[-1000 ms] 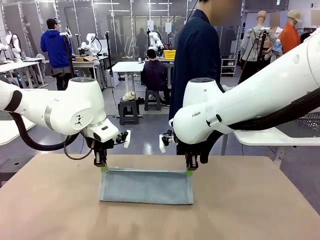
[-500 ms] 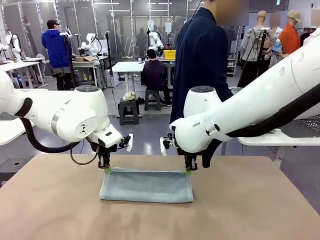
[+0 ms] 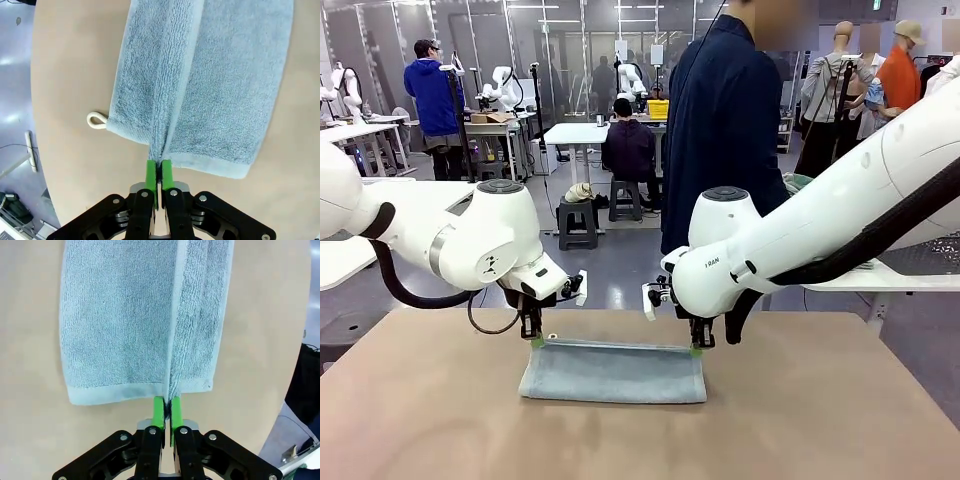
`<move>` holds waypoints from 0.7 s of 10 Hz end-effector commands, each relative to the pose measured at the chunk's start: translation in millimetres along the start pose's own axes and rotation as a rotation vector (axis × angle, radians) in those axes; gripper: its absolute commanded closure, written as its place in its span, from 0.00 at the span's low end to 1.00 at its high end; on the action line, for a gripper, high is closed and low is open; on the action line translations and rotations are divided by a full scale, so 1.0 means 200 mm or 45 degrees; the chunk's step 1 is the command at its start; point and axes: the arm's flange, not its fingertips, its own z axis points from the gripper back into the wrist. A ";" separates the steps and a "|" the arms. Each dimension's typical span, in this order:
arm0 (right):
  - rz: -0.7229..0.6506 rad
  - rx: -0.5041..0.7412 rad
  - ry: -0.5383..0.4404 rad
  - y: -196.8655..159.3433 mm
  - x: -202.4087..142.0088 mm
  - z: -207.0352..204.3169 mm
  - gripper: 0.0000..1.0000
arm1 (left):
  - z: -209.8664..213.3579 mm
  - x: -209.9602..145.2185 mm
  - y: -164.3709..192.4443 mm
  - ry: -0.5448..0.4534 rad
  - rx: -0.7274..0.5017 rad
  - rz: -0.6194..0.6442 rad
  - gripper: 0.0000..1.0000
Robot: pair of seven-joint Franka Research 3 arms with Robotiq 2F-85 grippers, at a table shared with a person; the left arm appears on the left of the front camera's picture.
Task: Fold the towels and place them in the basket.
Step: When a person lays out a Towel with hook on the table, fold it in half twice.
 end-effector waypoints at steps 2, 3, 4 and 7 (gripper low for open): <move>0.033 -0.048 -0.009 -0.01 0.00 -0.01 0.73 | -0.01 -0.01 0.03 0.009 0.088 0.019 0.75; 0.048 -0.082 -0.012 -0.01 0.01 0.00 0.54 | 0.00 -0.02 0.02 0.012 0.146 0.027 0.55; 0.073 -0.131 0.000 0.01 0.02 0.01 0.70 | 0.02 -0.03 0.01 -0.005 0.207 0.033 0.71; 0.045 -0.135 -0.004 0.04 0.04 0.11 0.14 | 0.11 -0.08 -0.02 -0.062 0.201 0.020 0.16</move>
